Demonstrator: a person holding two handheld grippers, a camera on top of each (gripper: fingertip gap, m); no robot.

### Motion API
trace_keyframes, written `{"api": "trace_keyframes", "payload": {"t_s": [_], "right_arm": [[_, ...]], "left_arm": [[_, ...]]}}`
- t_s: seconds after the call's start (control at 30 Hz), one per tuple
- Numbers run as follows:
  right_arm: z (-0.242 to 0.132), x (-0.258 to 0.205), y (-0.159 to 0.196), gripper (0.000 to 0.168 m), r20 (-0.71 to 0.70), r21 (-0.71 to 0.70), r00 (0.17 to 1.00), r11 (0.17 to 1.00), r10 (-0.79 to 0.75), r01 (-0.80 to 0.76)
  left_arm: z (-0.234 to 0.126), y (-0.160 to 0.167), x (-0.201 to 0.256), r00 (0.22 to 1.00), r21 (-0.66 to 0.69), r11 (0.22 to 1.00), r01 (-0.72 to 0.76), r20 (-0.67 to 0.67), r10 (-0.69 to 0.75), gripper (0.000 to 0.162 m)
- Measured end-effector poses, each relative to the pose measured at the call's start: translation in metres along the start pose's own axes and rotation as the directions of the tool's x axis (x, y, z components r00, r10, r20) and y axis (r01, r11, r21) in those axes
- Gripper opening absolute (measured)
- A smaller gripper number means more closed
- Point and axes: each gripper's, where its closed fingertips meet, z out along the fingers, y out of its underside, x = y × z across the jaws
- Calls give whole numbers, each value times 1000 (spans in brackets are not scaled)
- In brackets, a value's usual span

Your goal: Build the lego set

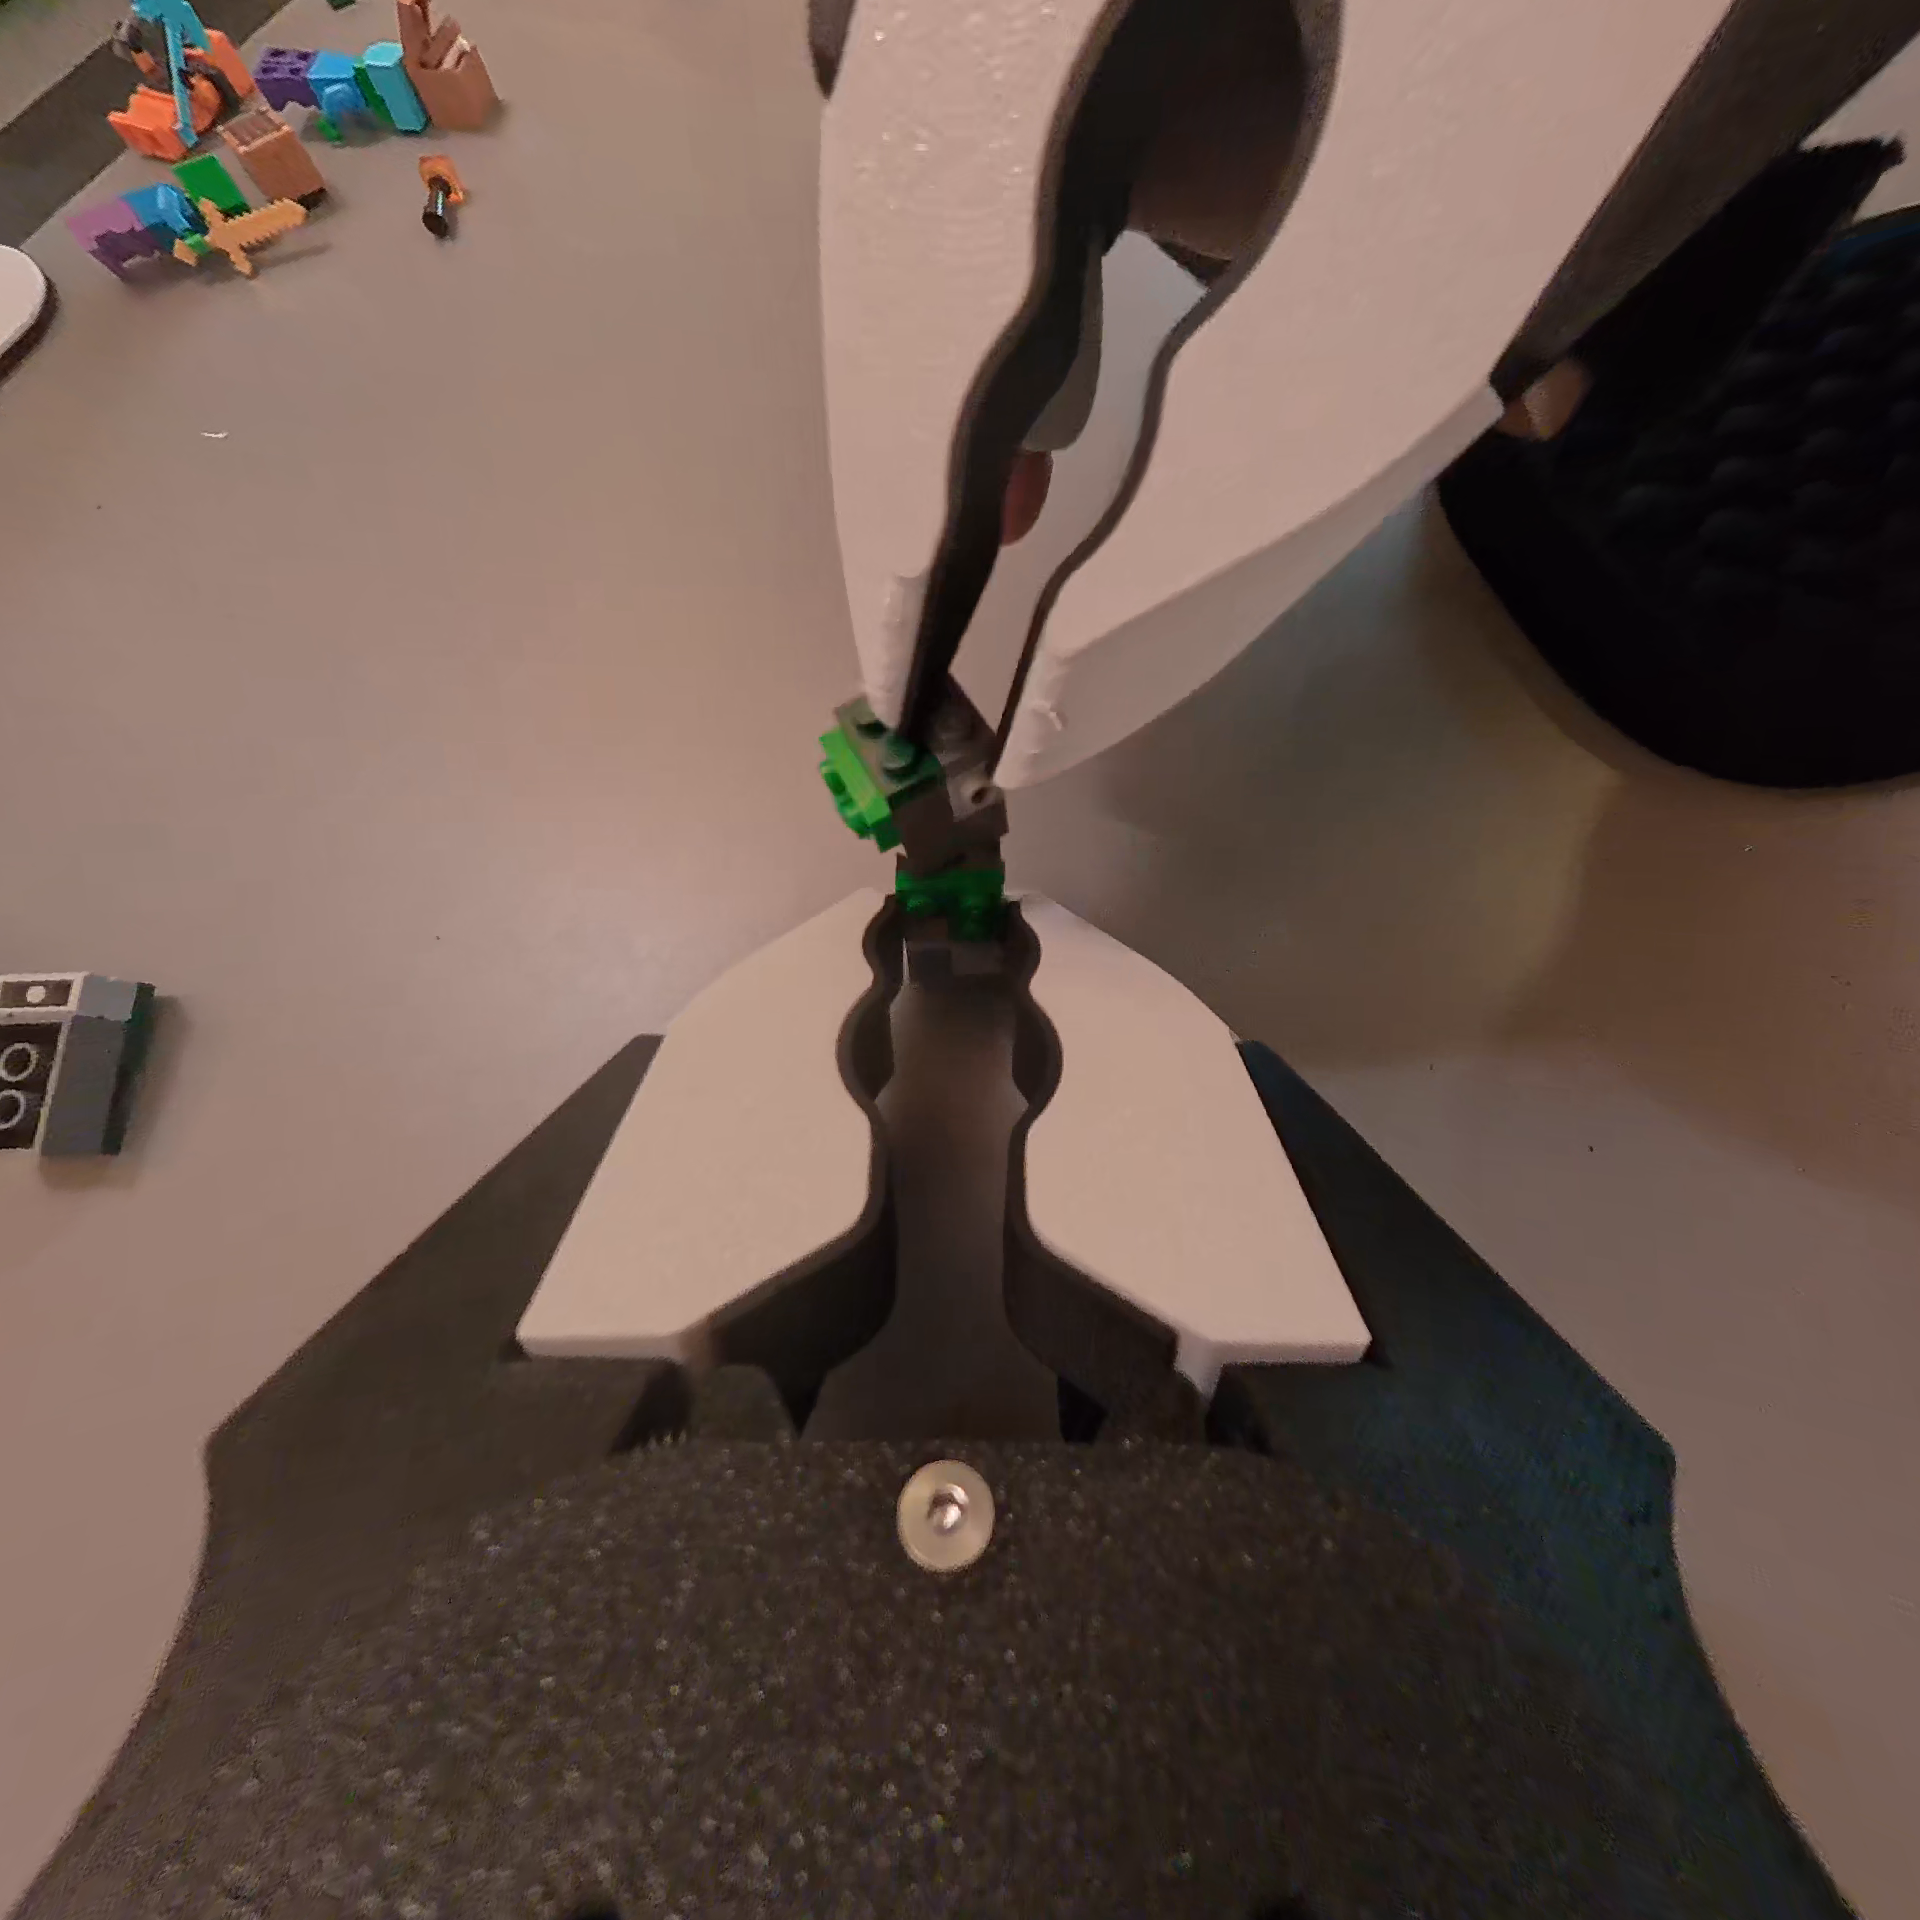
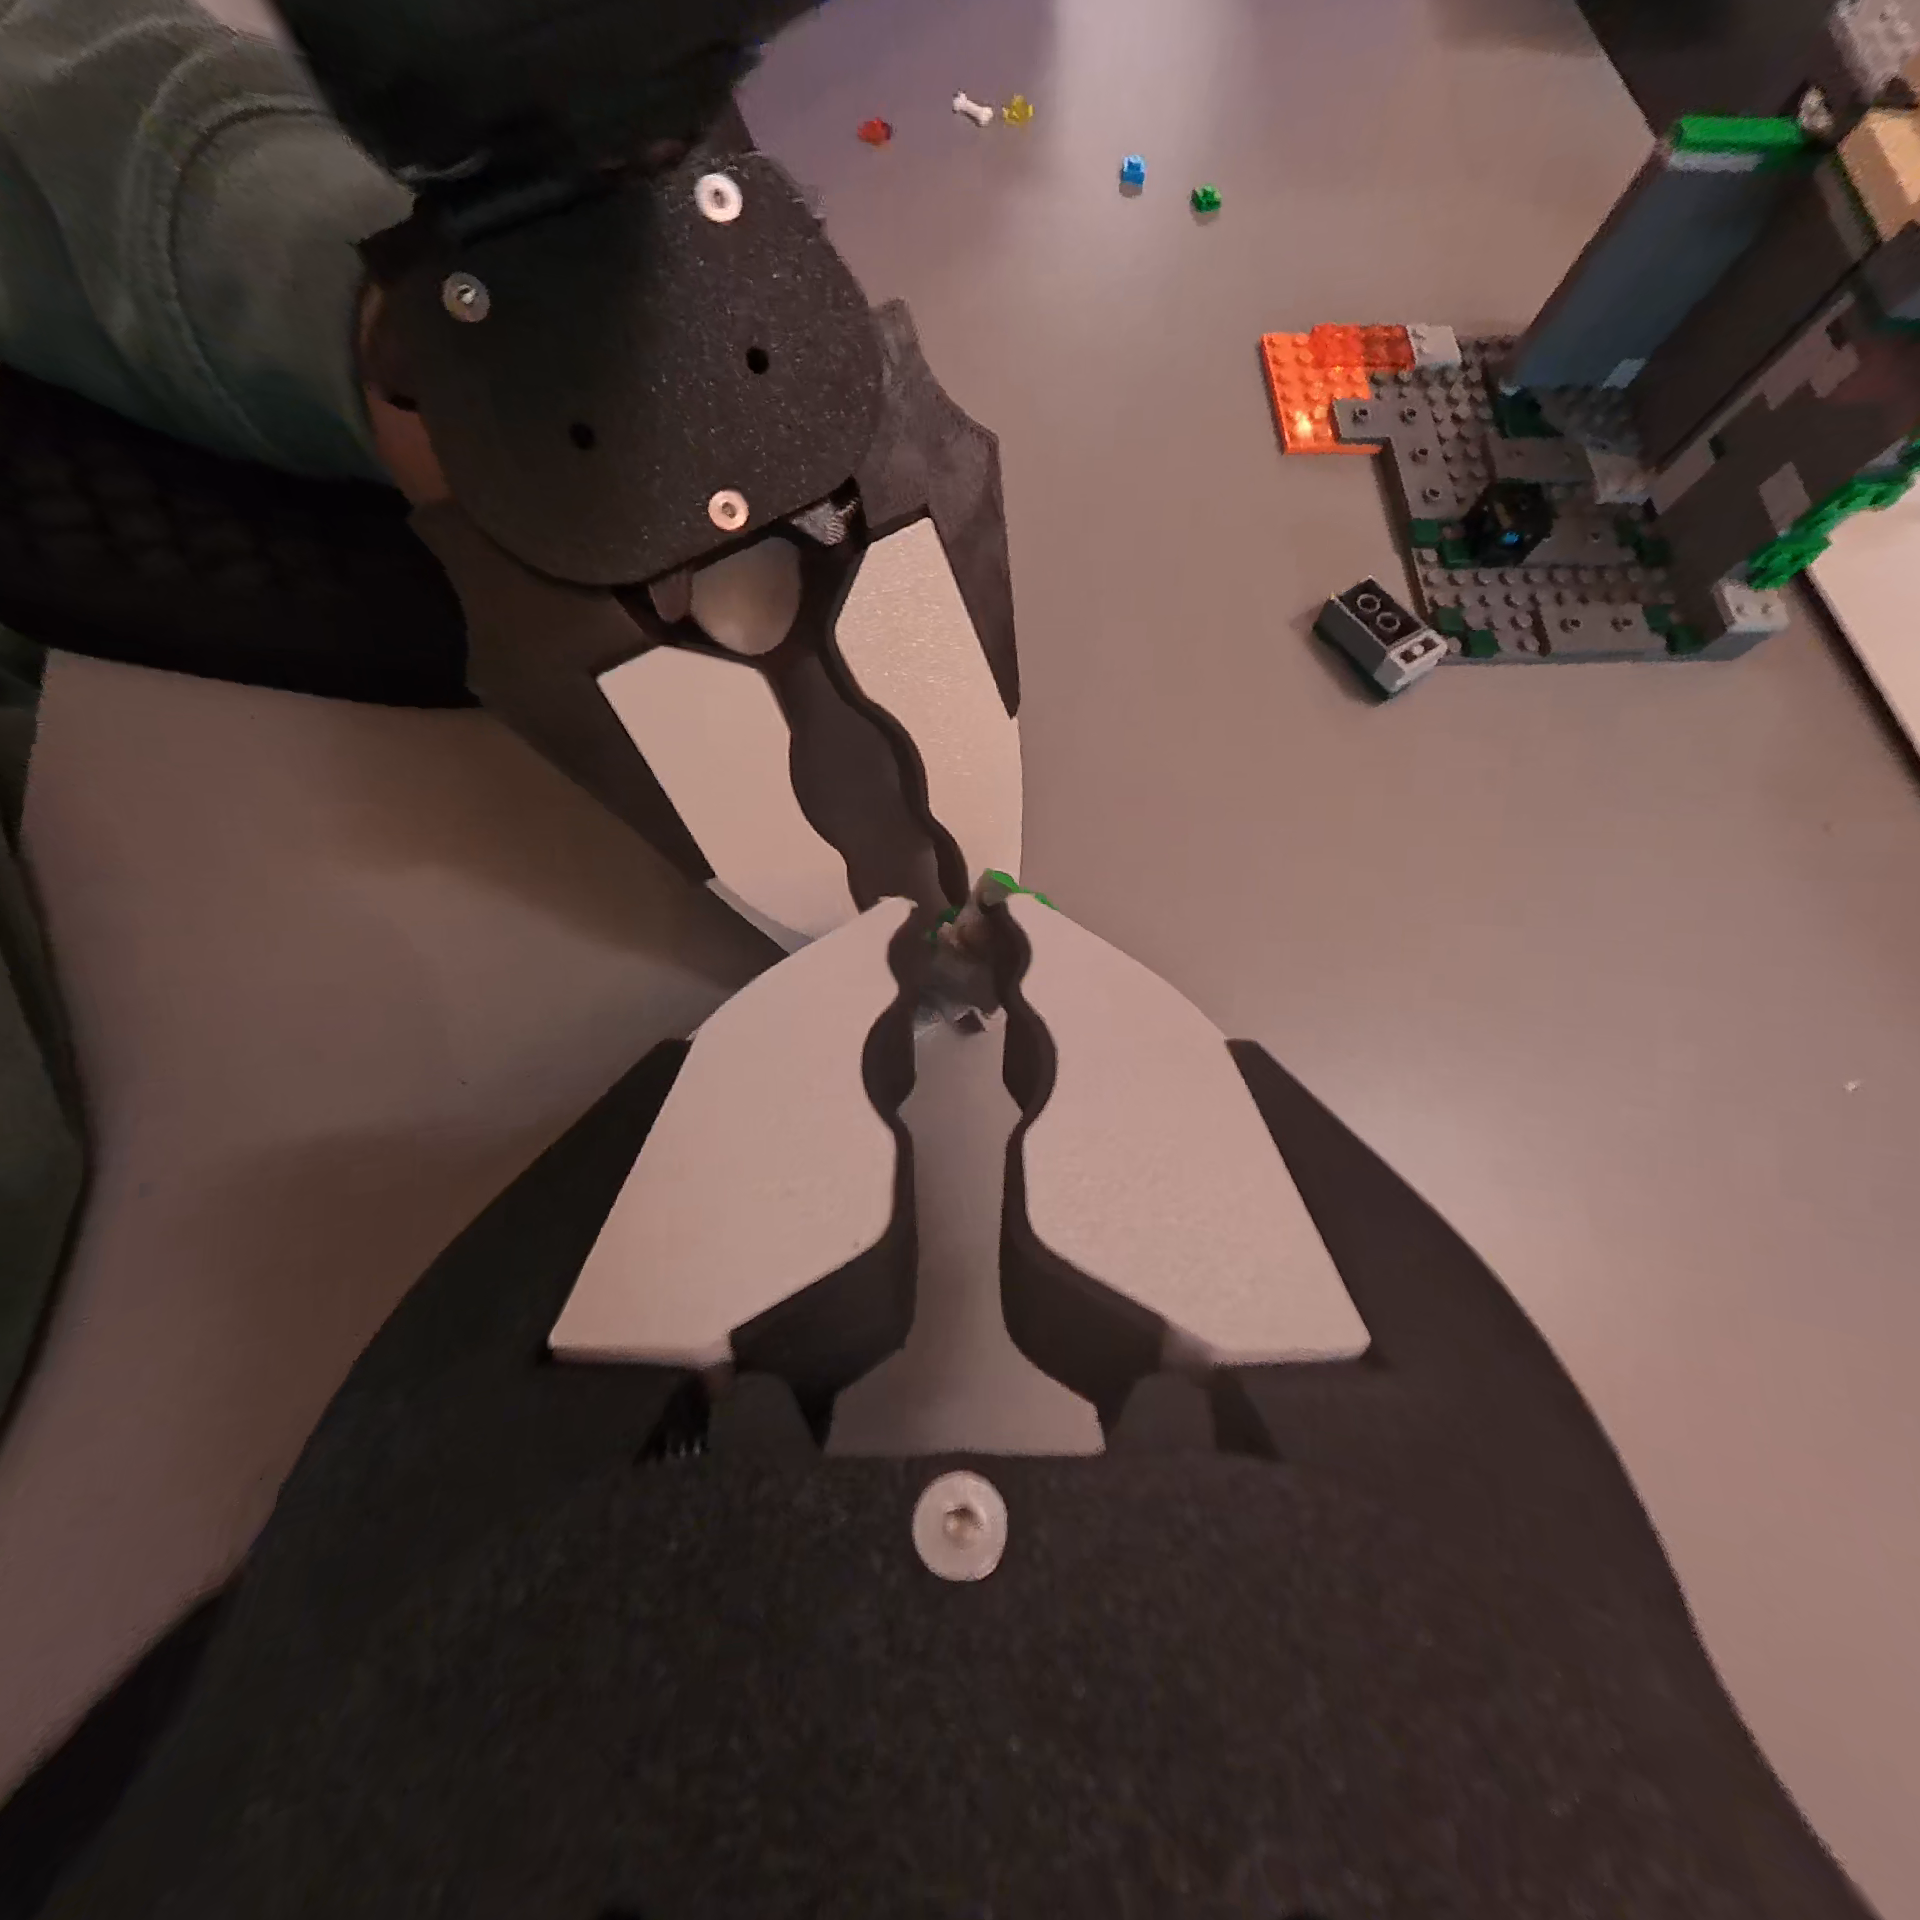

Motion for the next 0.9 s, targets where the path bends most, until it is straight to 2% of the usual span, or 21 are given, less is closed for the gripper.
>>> {"api": "trace_keyframes", "payload": {"t_s": [0.17, 0.53, 0.7, 0.8, 0.9], "right_arm": [[-1, -3, 2, 8, -58, 9, 985, 986, -166, 166], [-1, -6, -4, 0, -41, 49, 990, 989, -135, 137], [-7, 1, -5, 25, -67, 17, 996, 998, -60, 61], [-5, 1, 2, 43, -48, -69, 998, 997, 27, -30], [6, -1, 9, 42, -38, -156, 999, 988, 14, -20]], "left_arm": [[0, 1, 1, 1000, -3, 1000, -6, -14, 6, 18], [0, 3, 2, 1000, -10, 1000, -10, -15, 10, 18], [0, 3, 1, 1000, -11, 1000, -7, -18, 7, 18], [0, 3, 2, 1000, -11, 1000, -10, -16, 10, 18], [0, 3, 2, 1000, -11, 1000, -14, -14, 14, 18]]}}
